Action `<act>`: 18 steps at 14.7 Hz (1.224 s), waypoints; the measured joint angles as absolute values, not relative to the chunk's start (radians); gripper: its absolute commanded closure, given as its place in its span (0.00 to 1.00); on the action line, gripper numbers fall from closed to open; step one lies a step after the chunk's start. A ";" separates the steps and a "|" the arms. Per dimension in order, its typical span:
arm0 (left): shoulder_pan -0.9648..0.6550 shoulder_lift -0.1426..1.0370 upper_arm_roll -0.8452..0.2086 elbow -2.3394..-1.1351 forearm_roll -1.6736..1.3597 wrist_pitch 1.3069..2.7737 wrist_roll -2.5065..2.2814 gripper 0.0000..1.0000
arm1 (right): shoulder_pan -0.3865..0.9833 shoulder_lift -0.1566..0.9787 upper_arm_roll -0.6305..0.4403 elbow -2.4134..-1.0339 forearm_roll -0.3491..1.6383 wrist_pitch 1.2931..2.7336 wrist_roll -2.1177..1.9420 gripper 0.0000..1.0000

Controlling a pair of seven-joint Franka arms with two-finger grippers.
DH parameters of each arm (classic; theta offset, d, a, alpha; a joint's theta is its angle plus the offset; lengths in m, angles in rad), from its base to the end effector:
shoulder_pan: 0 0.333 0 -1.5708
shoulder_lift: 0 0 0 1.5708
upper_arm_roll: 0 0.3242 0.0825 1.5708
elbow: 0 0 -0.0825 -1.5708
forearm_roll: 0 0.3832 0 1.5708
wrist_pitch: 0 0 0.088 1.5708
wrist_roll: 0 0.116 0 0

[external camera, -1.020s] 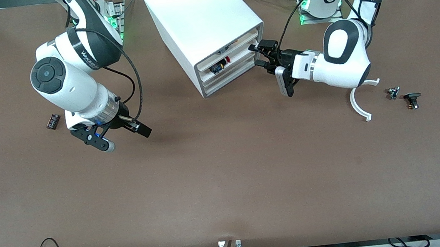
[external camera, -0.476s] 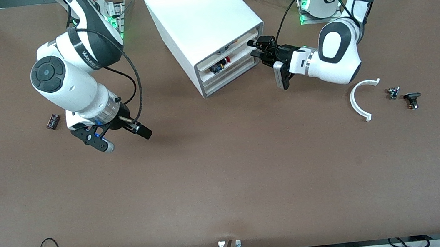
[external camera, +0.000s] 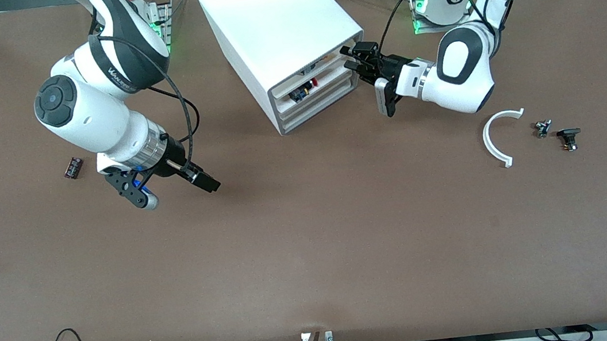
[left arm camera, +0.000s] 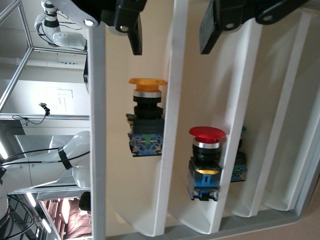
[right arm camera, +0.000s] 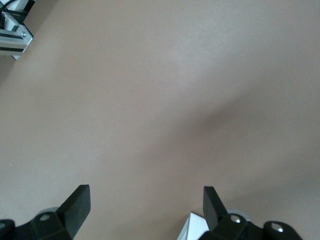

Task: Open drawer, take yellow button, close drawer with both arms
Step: 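Pull the drawer open with the left gripper while the right gripper approaches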

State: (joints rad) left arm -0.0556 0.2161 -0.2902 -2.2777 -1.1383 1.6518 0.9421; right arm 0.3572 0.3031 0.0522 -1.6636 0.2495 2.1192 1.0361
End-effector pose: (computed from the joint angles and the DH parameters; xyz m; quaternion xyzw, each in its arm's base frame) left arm 0.4092 -0.2525 0.2816 0.7530 -0.2539 -0.1854 0.5780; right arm 0.6072 0.2741 0.4468 -0.9223 0.3602 0.0217 0.1387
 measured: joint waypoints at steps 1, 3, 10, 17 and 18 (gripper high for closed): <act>-0.051 0.208 -0.290 -2.281 -1.138 1.650 0.942 0.46 | 0.357 0.307 0.052 -1.653 0.257 2.119 1.058 0.00; -0.051 0.203 -0.293 -2.287 -1.138 1.670 0.943 0.47 | 0.357 0.319 0.052 -1.630 0.275 2.120 1.087 0.00; -0.057 0.258 -0.353 -2.310 -1.186 1.768 1.004 0.57 | 0.357 0.335 0.052 -1.597 0.369 2.121 1.116 0.00; -0.041 0.257 -0.354 -2.305 -1.199 1.707 1.006 1.00 | 0.357 0.348 0.052 -1.533 0.385 2.121 1.190 0.00; -0.040 0.257 -0.354 -2.305 -1.199 1.703 1.011 1.00 | 0.357 0.355 0.051 -1.523 0.401 2.121 1.199 0.00</act>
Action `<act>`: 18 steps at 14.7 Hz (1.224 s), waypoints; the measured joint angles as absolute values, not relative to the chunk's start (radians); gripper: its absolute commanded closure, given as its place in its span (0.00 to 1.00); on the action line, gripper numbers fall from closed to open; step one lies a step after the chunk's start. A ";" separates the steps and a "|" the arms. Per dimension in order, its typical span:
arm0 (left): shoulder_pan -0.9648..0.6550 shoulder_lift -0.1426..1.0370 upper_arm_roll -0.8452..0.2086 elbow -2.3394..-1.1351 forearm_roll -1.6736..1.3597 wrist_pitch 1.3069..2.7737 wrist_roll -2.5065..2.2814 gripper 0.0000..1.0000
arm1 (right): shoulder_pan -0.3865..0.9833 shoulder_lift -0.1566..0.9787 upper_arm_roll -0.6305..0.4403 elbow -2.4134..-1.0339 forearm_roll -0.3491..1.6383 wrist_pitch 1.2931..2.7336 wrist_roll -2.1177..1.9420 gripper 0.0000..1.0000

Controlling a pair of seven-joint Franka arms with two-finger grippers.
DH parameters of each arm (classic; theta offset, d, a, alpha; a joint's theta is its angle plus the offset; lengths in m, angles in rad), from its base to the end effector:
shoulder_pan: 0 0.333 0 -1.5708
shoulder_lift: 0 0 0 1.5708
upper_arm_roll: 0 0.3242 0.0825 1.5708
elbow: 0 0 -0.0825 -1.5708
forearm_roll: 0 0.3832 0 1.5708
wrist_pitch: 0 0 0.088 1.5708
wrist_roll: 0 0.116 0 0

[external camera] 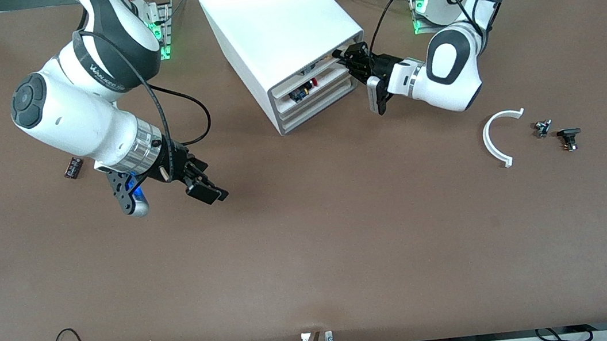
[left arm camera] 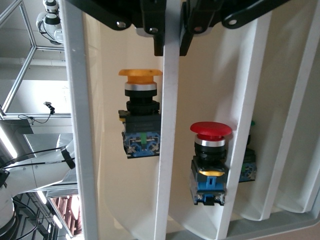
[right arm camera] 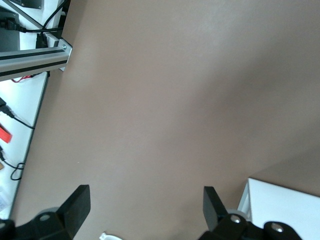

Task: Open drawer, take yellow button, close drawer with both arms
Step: 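Pull the drawer open with the left gripper while the right gripper approaches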

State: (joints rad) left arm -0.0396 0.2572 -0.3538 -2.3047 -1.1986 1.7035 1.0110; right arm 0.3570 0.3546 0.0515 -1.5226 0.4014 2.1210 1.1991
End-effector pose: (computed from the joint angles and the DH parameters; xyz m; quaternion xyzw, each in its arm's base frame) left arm 0.3949 -0.2701 0.2597 0.7418 -0.2535 -0.1751 0.5957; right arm 0.6314 0.2904 0.4848 -0.8631 0.4526 0.0542 0.2174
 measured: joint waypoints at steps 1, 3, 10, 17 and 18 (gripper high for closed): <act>-0.039 0.257 -0.354 -2.305 -1.199 1.703 1.012 1.00 | 0.357 0.361 0.052 -1.511 0.417 2.121 1.208 0.00; -0.039 0.257 -0.354 -2.304 -1.199 1.703 1.014 1.00 | 0.357 0.376 0.052 -1.479 0.431 2.121 1.241 0.00; -0.020 0.258 -0.353 -2.293 -1.170 1.688 1.018 1.00 | 0.407 0.444 0.054 -1.342 0.431 2.100 1.385 0.00; 0.086 0.306 -0.342 -2.110 -0.958 1.688 0.959 1.00 | 0.485 0.561 0.053 -1.143 0.328 1.990 1.502 0.00; 0.099 0.322 -0.342 -2.081 -0.936 1.685 0.954 1.00 | 0.492 0.575 0.052 -1.127 0.327 1.989 1.511 0.00</act>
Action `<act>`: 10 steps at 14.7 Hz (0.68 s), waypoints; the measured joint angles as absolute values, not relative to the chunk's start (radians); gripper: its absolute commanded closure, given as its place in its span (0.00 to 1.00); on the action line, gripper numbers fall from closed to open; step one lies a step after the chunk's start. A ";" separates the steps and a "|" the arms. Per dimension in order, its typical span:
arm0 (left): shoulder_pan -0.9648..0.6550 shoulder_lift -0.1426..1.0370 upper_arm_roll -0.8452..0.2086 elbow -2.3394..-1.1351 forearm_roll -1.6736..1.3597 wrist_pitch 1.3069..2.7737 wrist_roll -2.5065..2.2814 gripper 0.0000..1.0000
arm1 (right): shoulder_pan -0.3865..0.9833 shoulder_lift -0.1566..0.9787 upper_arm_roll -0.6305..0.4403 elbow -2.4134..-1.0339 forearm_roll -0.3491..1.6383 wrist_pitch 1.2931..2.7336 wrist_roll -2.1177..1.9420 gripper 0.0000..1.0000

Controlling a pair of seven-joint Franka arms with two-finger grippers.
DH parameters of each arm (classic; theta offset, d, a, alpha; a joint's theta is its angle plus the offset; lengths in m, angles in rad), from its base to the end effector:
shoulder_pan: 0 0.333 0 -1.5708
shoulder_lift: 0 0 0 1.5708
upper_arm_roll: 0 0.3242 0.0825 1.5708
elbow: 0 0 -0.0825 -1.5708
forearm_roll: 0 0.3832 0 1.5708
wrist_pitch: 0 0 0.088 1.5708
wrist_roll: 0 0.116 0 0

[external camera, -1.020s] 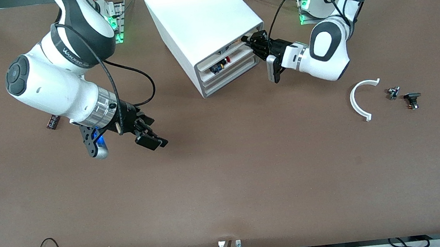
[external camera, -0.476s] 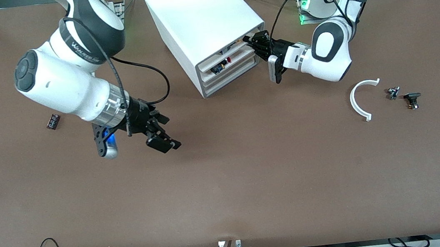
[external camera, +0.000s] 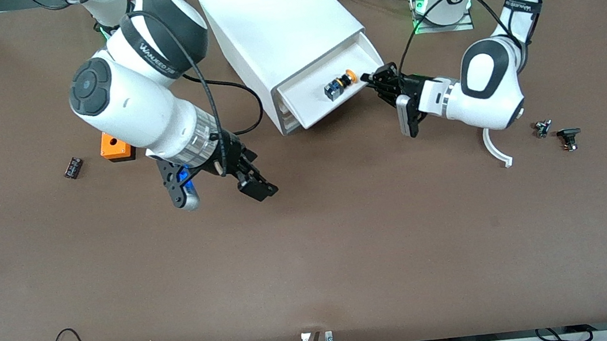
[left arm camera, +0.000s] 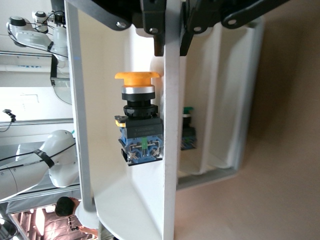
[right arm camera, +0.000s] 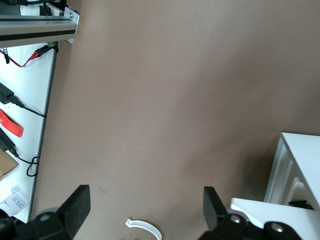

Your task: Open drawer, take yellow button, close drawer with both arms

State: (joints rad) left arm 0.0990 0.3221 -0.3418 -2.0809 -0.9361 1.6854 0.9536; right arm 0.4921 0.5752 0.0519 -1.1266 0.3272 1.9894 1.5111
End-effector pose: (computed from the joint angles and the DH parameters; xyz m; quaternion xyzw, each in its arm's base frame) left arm 0.4890 -0.2050 0.2886 0.7811 -0.2996 -0.1366 0.5305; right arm 0.6394 0.3999 0.5103 -0.8389 0.4972 0.0722 0.2092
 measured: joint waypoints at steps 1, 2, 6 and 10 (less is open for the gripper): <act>0.114 0.339 -0.341 -2.051 -0.915 1.679 0.950 1.00 | 0.498 0.586 0.052 -1.113 0.327 1.989 1.524 0.00; 0.131 0.358 -0.340 -2.021 -0.897 1.671 0.948 1.00 | 0.504 0.594 0.051 -1.103 0.327 1.989 1.543 0.00; 0.171 0.404 -0.338 -1.955 -0.866 1.654 0.945 0.00 | 0.561 0.597 0.052 -1.081 0.294 1.988 1.622 0.00; 0.187 0.407 -0.333 -1.912 -0.863 1.599 0.902 0.00 | 0.659 0.618 0.051 -1.076 0.230 2.018 1.735 0.00</act>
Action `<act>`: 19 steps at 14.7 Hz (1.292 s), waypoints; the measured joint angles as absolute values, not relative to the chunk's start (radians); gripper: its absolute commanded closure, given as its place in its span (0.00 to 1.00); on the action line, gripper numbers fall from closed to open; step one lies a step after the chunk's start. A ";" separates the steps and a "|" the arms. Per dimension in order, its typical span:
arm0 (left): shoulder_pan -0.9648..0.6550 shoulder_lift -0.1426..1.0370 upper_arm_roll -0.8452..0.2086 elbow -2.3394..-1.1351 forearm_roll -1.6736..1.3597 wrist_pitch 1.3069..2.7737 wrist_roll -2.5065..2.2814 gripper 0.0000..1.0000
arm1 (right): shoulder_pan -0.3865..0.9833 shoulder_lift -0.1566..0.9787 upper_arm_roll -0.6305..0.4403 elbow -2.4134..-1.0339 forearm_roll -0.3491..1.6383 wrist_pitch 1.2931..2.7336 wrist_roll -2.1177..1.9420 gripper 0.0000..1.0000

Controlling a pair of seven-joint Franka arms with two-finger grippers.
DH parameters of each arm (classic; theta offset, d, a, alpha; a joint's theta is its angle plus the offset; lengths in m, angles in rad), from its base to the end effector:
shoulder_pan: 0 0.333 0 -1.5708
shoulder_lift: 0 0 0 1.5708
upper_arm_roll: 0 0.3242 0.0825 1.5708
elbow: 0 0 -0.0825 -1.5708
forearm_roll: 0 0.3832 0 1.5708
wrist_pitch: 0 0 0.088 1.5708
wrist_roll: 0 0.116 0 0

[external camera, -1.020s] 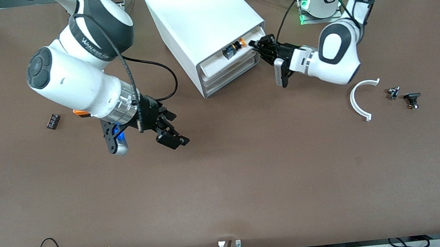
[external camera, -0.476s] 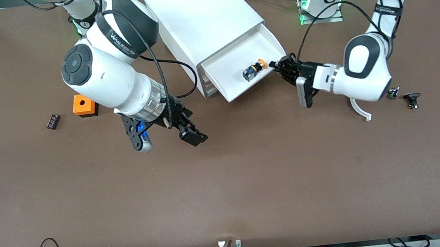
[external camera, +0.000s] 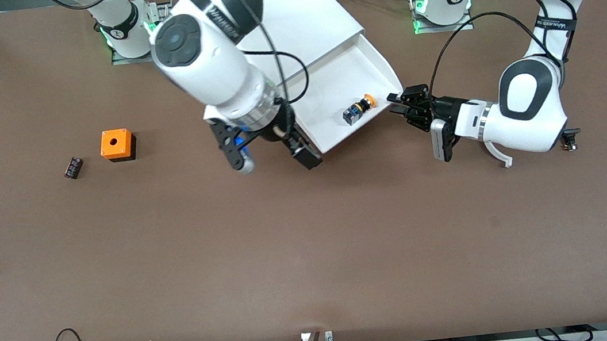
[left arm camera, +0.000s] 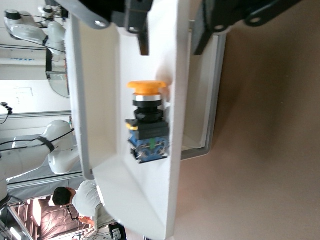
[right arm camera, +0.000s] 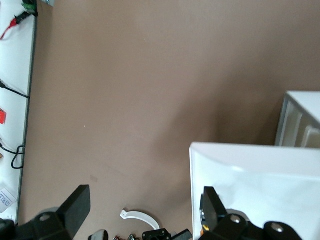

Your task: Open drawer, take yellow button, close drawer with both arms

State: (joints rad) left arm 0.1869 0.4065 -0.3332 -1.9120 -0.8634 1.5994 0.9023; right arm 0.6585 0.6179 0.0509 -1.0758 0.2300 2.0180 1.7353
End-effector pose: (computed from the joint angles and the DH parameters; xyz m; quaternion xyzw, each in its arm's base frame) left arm 0.5438 -0.1574 0.3047 0.7862 -0.2877 -0.1274 0.5319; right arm 0.5793 0.5012 0.5050 -0.8333 0.5143 0.0615 0.1934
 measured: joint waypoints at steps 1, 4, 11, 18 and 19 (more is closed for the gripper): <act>0.187 0.406 -0.331 -1.893 -0.857 1.576 0.869 0.00 | 0.680 0.629 0.051 -1.073 0.210 2.036 1.761 0.00; 0.188 0.405 -0.328 -1.788 -0.758 1.489 0.723 0.00 | 0.742 0.661 0.051 -1.070 0.152 2.053 1.809 0.00; 0.191 0.396 -0.330 -1.511 -0.523 1.299 0.315 0.00 | 0.843 0.736 0.051 -1.071 0.062 2.055 1.883 0.00; 0.124 0.372 -0.353 -1.283 -0.288 1.154 0.021 0.00 | 0.867 0.776 0.051 -1.072 0.057 2.056 1.900 0.27; 0.102 0.365 -0.354 -1.257 -0.231 1.134 0.004 0.00 | 0.869 0.778 0.051 -1.072 0.057 2.056 1.902 0.43</act>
